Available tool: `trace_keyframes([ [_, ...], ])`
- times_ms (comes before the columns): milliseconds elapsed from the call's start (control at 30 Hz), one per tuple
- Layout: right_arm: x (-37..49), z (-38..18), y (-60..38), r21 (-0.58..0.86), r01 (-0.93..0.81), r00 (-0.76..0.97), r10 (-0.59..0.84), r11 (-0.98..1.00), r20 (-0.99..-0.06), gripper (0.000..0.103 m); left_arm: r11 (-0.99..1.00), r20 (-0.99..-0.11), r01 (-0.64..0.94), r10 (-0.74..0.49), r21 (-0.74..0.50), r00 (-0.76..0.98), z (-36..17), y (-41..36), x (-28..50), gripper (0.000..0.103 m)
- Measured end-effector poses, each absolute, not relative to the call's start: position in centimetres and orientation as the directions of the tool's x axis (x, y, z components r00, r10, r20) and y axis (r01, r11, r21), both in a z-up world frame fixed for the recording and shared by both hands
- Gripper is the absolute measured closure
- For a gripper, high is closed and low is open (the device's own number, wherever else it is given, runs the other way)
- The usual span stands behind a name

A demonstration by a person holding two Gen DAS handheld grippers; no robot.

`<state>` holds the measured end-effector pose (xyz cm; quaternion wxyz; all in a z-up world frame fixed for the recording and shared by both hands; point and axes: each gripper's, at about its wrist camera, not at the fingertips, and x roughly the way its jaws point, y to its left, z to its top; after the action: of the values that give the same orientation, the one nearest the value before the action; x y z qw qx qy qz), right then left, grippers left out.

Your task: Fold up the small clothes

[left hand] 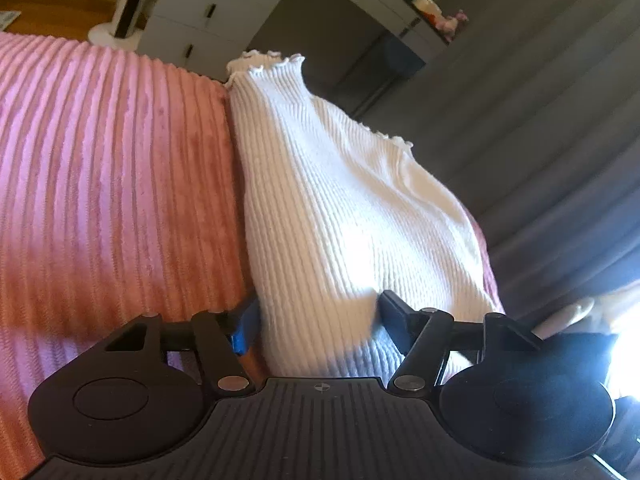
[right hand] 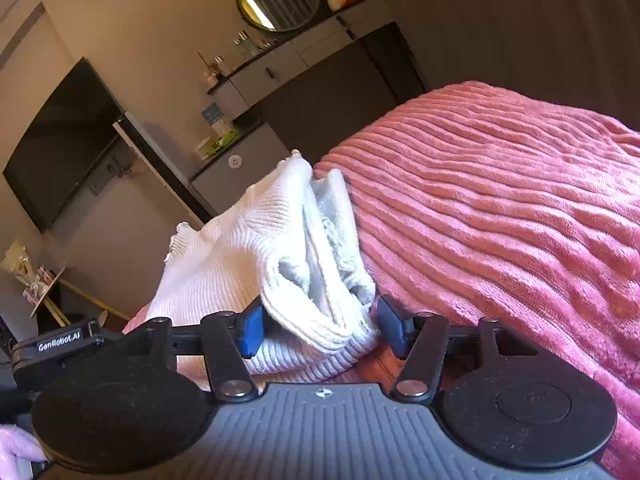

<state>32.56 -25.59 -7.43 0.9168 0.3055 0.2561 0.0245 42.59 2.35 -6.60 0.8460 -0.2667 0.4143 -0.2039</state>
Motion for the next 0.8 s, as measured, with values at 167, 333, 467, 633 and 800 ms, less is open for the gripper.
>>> trace_keyframes([
  [167, 32.7, -8.4, -26.4, 0.663, 0.072, 0.874, 0.273, 0.745, -0.402, 0.071, 0.768, -0.579, 0.138, -0.576, -0.626, 0.577, -6.5, 2.3, 42.7, 0.049],
  [333, 33.1, -9.1, -27.4, 0.733, 0.115, 0.87, 0.288, 0.671, -0.4, 0.063, 0.786, -0.582, 0.178, -0.57, -0.592, 0.58, -5.7, 2.0, 42.4, 0.053],
  [467, 33.4, -9.6, -27.3, 0.753, 0.104, 0.88, 0.292, 0.65, -0.374, 0.052, 0.769, -0.588, 0.151, -0.584, -0.621, 0.559, -6.6, 2.1, 43.5, 0.04],
  [633, 33.3, -9.6, -26.9, 0.771, 0.071, 0.888, 0.311, 0.633, -0.337, 0.072, 0.764, -0.583, 0.14, -0.585, -0.63, 0.564, -5.8, 2.3, 43.7, 0.064],
  [800, 33.6, -9.3, -26.0, 0.801, 0.034, 0.857, 0.394, 0.598, -0.331, 0.076, 0.821, -0.571, 0.202, -0.526, -0.533, 0.63, -2.1, 2.4, 42.0, 0.067],
])
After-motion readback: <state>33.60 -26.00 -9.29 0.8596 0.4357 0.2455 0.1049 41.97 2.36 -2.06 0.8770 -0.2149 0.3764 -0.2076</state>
